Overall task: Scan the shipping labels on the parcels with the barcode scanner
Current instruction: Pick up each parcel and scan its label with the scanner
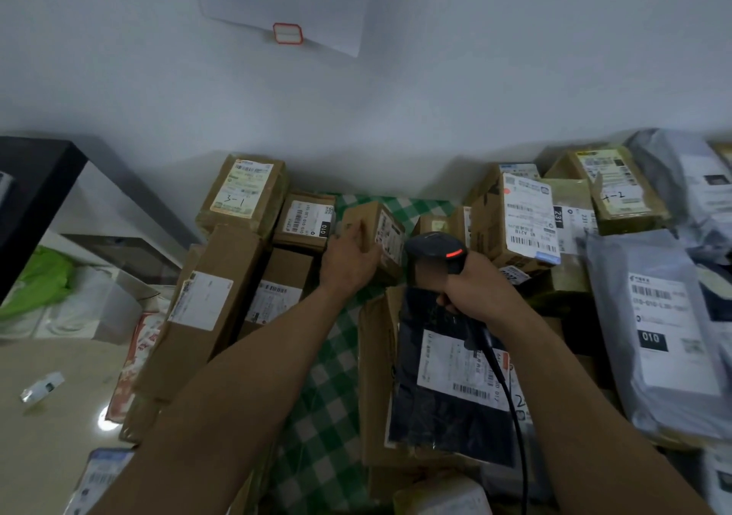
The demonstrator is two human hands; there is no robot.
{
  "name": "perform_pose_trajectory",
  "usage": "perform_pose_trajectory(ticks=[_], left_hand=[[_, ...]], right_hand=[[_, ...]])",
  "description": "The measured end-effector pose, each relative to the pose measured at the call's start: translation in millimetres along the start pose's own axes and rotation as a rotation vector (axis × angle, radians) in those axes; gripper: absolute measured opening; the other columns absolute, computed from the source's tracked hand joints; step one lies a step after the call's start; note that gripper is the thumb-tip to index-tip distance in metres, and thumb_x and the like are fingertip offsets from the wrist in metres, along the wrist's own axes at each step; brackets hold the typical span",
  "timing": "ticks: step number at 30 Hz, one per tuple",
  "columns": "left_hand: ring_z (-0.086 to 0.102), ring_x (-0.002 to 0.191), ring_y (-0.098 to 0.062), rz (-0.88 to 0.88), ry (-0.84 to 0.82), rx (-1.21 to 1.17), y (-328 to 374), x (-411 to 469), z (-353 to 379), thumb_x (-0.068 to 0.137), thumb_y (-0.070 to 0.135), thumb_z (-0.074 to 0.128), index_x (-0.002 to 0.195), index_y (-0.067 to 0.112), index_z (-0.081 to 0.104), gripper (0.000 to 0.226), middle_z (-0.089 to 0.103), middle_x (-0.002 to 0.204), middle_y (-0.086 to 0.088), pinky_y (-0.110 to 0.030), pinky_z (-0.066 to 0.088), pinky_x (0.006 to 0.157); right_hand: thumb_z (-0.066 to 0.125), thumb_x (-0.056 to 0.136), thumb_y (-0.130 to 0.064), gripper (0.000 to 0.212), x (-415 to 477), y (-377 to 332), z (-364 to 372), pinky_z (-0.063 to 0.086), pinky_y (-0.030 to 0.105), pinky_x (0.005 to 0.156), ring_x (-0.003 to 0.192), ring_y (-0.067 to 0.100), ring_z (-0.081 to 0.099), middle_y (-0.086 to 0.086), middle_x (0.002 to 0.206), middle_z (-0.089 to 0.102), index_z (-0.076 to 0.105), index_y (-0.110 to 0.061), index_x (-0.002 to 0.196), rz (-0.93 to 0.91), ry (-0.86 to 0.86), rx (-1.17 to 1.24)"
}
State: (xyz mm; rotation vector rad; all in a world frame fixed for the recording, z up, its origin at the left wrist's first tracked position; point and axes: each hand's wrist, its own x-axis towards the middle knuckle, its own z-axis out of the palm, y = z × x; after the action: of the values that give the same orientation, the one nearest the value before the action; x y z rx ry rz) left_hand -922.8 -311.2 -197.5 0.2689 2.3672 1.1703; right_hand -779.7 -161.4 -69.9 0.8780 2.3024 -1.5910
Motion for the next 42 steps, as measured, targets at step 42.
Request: perform_pose_trajectory(ticks=[42], left_hand=[[0.061,0.113,-0.013,0.392,0.082,-0.033,63,-238,-174,0.077,0.030,0.086,0.139,0.042,0.060,0.069,0.058,0.122,0.015,-0.032,0.056,0.092]], right_hand=[[0.074,0.094,-0.040,0.034,-268,-66,40,0.051,0.015,0.060,0.077,0.007,0.073,-0.004,0.094,0.078,0.061,-0.038,0.126,-0.365,0.058,-0.089]])
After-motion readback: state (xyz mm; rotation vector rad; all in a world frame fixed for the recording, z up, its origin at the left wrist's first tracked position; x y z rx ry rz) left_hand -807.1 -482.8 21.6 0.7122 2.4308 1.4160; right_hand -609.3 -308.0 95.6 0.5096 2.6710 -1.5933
